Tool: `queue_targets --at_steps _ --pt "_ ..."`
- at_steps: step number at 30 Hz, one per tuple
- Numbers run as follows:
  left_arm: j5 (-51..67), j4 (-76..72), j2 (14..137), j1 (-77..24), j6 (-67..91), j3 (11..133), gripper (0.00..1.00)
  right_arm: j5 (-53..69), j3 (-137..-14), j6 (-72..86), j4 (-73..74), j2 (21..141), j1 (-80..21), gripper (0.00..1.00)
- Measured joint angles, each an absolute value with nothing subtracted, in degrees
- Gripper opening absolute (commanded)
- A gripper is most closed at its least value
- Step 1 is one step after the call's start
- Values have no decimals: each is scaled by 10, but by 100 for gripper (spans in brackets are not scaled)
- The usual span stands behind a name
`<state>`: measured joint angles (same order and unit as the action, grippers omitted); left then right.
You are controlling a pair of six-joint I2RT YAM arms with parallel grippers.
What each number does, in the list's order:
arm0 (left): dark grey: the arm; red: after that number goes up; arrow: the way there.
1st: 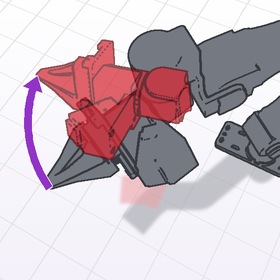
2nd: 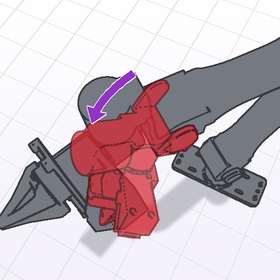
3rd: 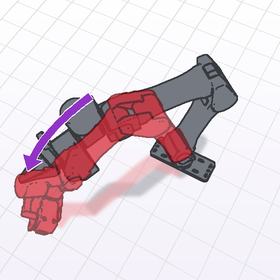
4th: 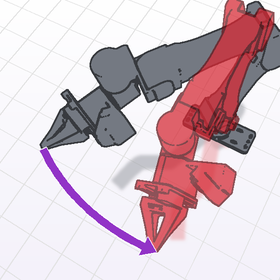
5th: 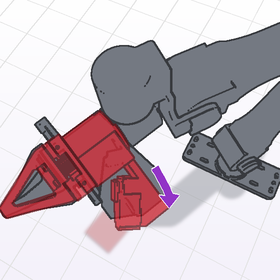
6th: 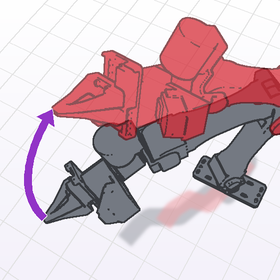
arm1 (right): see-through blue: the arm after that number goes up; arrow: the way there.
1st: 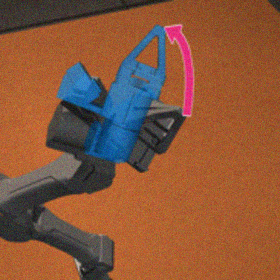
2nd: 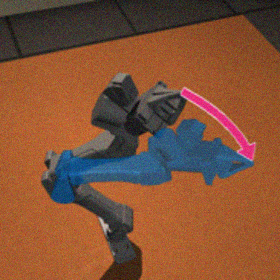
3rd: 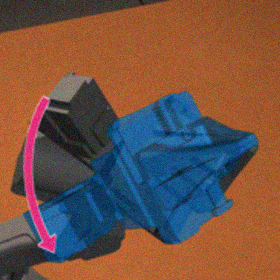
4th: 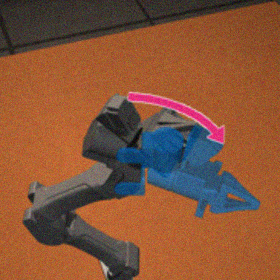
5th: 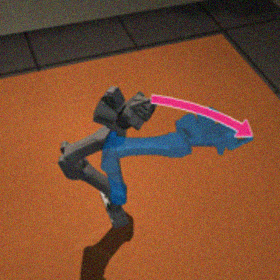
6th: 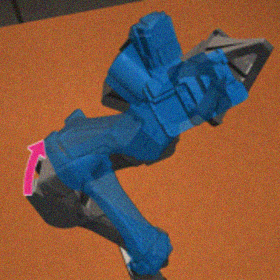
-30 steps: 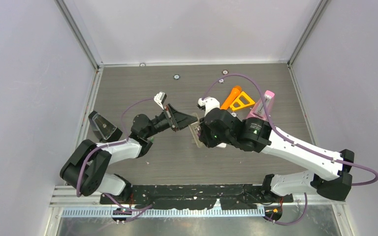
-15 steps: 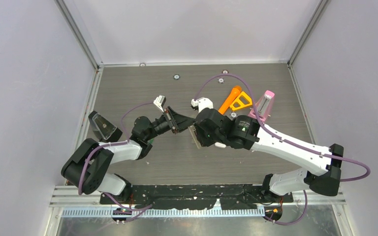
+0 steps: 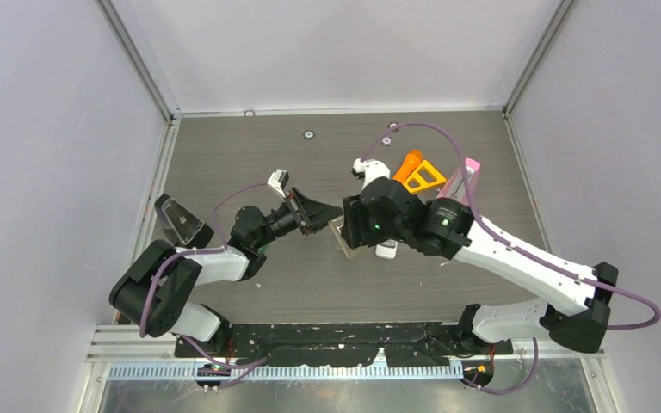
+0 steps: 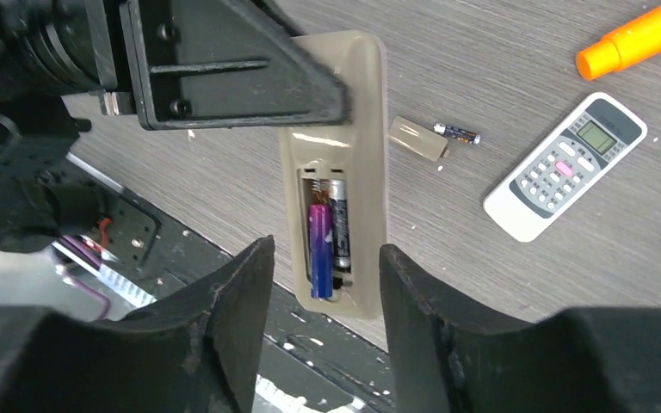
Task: Load the batteries into the remote control
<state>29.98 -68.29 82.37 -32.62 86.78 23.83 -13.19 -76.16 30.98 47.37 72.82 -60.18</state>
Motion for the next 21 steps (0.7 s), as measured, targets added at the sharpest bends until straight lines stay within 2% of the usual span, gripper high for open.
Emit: queue_targets --at_steps 6,10,15,21 --pt "288 -714 830 -326 907 229 0 -121 -706 344 445 628 -573 70" --pt "274 -731 825 -327 945 229 0 -82 -633 377 397 540 -547 75" --pt "249 -735 788 -336 997 229 0 -46 -564 416 341 482 -532 75" --pt "208 -735 755 -355 1061 228 0 6 -559 461 263 481 -532 75"
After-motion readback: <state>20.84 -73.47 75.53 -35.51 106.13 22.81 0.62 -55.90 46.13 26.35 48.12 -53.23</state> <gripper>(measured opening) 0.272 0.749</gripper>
